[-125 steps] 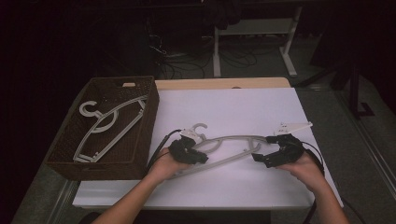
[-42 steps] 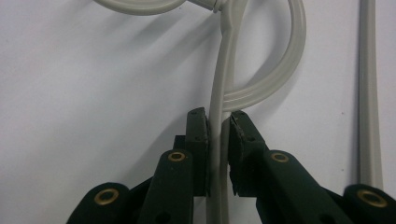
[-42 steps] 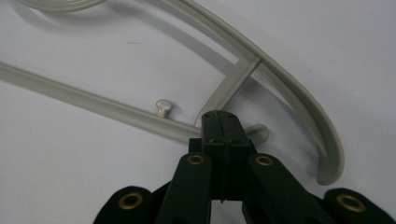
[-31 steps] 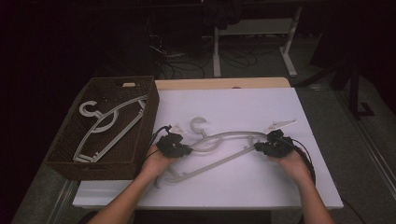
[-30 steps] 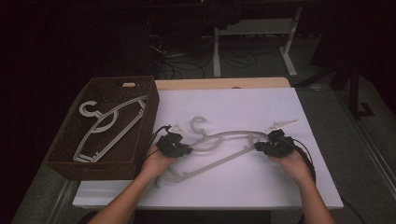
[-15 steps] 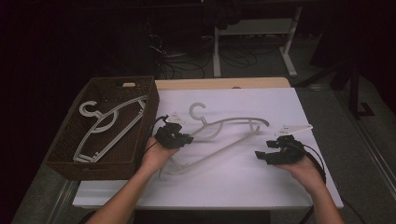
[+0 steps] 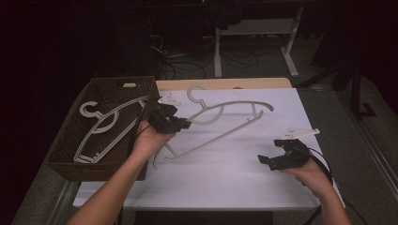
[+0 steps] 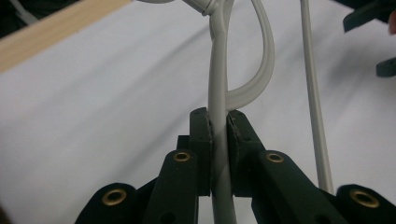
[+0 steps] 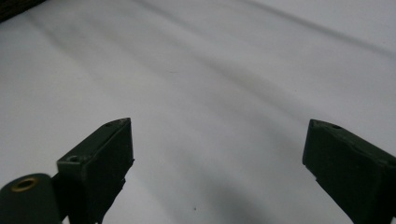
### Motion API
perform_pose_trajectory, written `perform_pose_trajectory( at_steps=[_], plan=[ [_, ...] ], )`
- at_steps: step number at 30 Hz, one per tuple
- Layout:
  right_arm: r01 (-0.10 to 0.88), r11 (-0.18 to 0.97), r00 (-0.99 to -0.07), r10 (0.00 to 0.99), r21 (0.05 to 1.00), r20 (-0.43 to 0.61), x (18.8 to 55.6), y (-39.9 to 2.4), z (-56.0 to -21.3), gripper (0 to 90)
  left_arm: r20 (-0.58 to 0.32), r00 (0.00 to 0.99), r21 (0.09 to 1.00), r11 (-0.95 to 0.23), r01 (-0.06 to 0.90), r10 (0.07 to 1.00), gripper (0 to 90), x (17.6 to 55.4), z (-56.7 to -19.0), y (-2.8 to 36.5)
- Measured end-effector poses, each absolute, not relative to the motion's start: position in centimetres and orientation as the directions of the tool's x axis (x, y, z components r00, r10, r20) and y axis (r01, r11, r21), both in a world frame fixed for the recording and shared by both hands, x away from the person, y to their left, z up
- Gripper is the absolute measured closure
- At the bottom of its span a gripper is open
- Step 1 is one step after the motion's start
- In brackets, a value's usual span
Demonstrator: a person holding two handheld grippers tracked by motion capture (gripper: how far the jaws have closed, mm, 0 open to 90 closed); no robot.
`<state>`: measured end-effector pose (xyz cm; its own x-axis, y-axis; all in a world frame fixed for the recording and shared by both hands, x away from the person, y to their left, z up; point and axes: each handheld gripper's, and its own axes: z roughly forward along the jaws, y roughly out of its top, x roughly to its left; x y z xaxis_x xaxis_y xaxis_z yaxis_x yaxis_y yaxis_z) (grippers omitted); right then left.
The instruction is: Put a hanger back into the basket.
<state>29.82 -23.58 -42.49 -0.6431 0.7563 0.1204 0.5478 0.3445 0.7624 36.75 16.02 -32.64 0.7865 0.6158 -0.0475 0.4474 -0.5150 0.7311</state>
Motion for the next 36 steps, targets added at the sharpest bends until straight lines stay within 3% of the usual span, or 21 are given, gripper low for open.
perform_pose_trajectory(
  at_steps=[15, 27, 36],
  plan=[
    [0.545, 0.347, -0.649, 0.751, 0.764, 0.122, 29.8, -23.0, -42.9, 3.0, 0.014, 0.723, 0.776, -0.464, 0.428, 0.690, 82.7, 38.0, -26.8, 26.3],
    [0.549, 0.339, -0.637, 0.761, 0.764, 0.121, 29.9, -23.1, -42.9, 3.0, 0.060, 0.609, 0.783, -0.415, 0.462, 0.791, 82.8, 37.8, -25.7, 33.9],
    [0.555, 0.333, -0.627, 0.770, 0.762, 0.120, 30.1, -23.1, -43.0, 3.1, 0.045, 0.511, 0.782, -0.349, 0.516, 0.858, 82.7, 37.3, -26.4, 40.5]
  ],
)
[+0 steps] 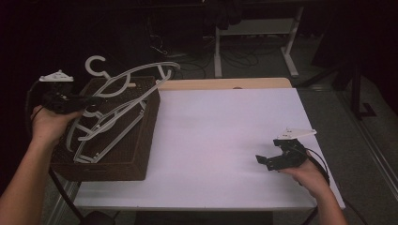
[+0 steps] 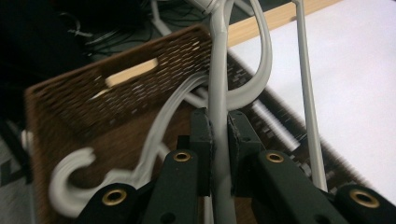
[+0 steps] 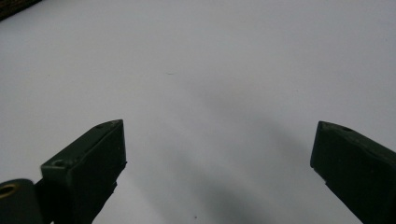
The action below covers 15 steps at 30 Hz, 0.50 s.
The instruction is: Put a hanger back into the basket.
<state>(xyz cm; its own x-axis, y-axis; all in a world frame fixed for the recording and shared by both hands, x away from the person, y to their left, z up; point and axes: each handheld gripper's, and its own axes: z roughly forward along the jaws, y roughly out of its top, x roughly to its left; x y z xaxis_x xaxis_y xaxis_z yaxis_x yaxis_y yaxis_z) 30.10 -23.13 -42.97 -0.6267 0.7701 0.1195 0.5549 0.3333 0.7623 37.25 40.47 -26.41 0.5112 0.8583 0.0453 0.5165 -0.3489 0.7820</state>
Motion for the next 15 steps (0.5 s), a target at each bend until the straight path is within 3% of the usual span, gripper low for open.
perform_pose_trajectory(
  at_steps=[9, 15],
  plan=[
    [0.560, 0.331, -0.618, 0.777, 0.759, 0.118, 30.2, -23.1, -43.0, 3.0, 0.045, 0.422, 0.755, -0.307, 0.579, 0.905, 82.7, 36.4, -28.2, 45.8],
    [0.561, 0.332, -0.617, 0.778, 0.758, 0.116, 30.3, -23.0, -43.0, 3.0, 0.048, 0.393, 0.731, -0.301, 0.612, 0.918, 82.8, 36.8, -29.6, 47.0]
  ],
)
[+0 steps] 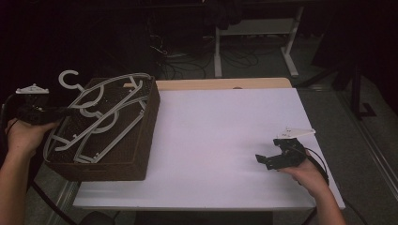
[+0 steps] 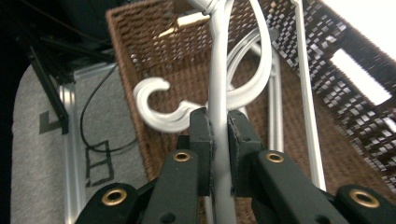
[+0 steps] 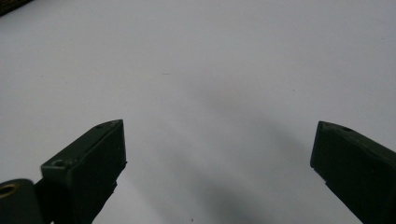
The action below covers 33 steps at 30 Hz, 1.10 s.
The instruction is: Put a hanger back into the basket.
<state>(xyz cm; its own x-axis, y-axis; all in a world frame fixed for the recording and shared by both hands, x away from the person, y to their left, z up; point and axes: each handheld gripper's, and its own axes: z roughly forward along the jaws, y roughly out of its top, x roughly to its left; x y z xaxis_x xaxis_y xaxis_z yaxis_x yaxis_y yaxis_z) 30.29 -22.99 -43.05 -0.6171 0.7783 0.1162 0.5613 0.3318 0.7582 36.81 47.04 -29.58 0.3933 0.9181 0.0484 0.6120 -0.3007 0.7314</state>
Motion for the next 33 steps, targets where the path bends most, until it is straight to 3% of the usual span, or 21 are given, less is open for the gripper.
perform_pose_trajectory(
  at_steps=[14, 17, 18, 19, 20, 33],
  plan=[
    [0.563, 0.329, -0.615, 0.780, 0.758, 0.118, 30.2, -23.1, -43.1, 3.1, 0.083, 0.399, 0.658, -0.351, 0.666, 0.913, 82.5, 39.1, -33.2, 45.4],
    [0.563, 0.329, -0.614, 0.780, 0.758, 0.117, 30.2, -23.1, -43.1, 3.0, 0.048, 0.407, 0.628, -0.345, 0.697, 0.912, 81.2, 39.4, -34.1, 45.3],
    [0.563, 0.329, -0.614, 0.780, 0.758, 0.117, 30.2, -23.1, -43.1, 3.1, 0.046, 0.408, 0.628, -0.344, 0.698, 0.912, 79.4, 39.4, -34.3, 45.3],
    [0.563, 0.328, -0.614, 0.780, 0.759, 0.119, 30.2, -23.1, -43.0, 3.1, 0.036, 0.399, 0.631, -0.331, 0.702, 0.916, 68.6, 39.3, -34.4, 45.4],
    [0.561, 0.328, -0.615, 0.780, 0.760, 0.118, 30.2, -23.1, -43.0, 3.0, 0.020, 0.397, 0.641, -0.316, 0.699, 0.918, 63.7, 39.2, -34.3, 45.5],
    [0.550, 0.334, -0.625, 0.773, 0.765, 0.112, 30.4, -23.1, -42.5, 3.1, -0.130, 0.496, 0.763, -0.233, 0.603, 0.859, 44.1, 37.7, -32.2, 43.5]
  ],
)
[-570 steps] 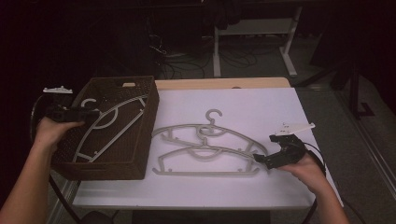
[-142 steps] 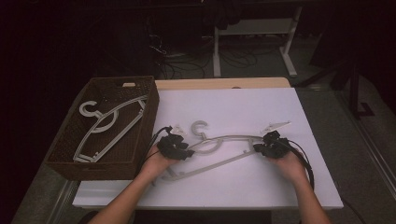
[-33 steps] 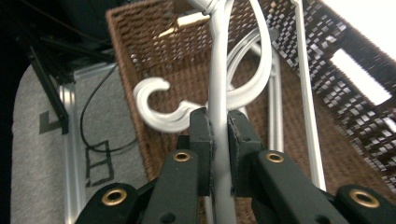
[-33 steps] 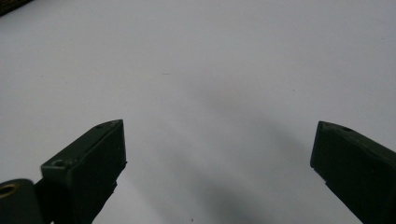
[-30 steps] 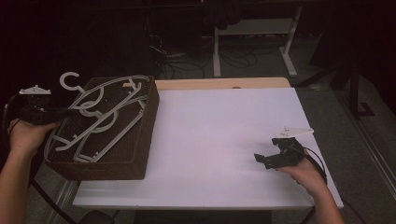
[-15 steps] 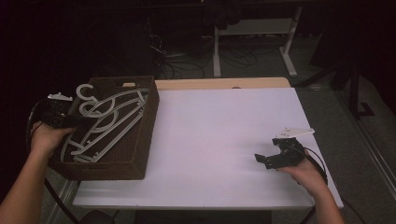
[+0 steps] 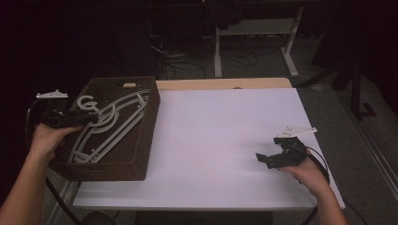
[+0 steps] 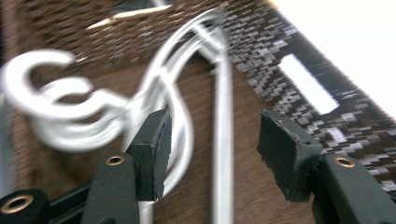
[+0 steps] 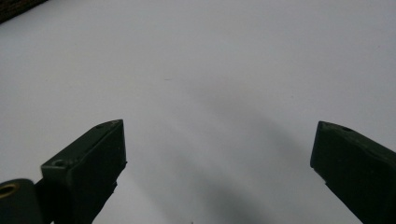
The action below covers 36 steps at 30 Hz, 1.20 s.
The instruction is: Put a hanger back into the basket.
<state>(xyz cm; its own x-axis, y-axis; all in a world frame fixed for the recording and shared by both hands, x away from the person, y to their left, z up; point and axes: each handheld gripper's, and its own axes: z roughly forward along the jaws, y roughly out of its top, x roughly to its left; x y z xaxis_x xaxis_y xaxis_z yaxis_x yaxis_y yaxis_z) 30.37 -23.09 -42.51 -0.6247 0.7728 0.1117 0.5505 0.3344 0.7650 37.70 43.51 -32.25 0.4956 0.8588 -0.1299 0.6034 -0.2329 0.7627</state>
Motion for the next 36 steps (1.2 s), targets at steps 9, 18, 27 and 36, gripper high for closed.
perform_pose_trajectory(
  at_steps=[9, 18, 27, 36],
  plan=[
    [0.541, 0.323, -0.632, 0.766, 0.777, 0.121, 30.3, -23.2, -41.2, 2.0, -0.183, 0.655, 0.819, -0.254, 0.514, 0.733, 34.4, 36.4, -31.8, 38.0],
    [0.493, 0.320, -0.675, 0.727, 0.809, 0.124, 29.9, -22.8, -38.4, 0.6, -0.152, 0.782, 0.859, -0.311, 0.408, 0.605, 23.0, 34.3, -31.9, 32.1],
    [0.456, 0.310, -0.700, 0.704, 0.834, 0.121, 30.3, -22.6, -36.1, 0.4, -0.163, 0.822, 0.865, -0.321, 0.385, 0.546, 14.0, 33.2, -32.9, 29.2],
    [0.437, 0.306, -0.710, 0.695, 0.846, 0.115, 30.5, -22.4, -35.6, 0.4, -0.179, 0.836, 0.851, -0.345, 0.396, 0.518, 0.0, 32.8, -34.2, 27.6]
  ],
)
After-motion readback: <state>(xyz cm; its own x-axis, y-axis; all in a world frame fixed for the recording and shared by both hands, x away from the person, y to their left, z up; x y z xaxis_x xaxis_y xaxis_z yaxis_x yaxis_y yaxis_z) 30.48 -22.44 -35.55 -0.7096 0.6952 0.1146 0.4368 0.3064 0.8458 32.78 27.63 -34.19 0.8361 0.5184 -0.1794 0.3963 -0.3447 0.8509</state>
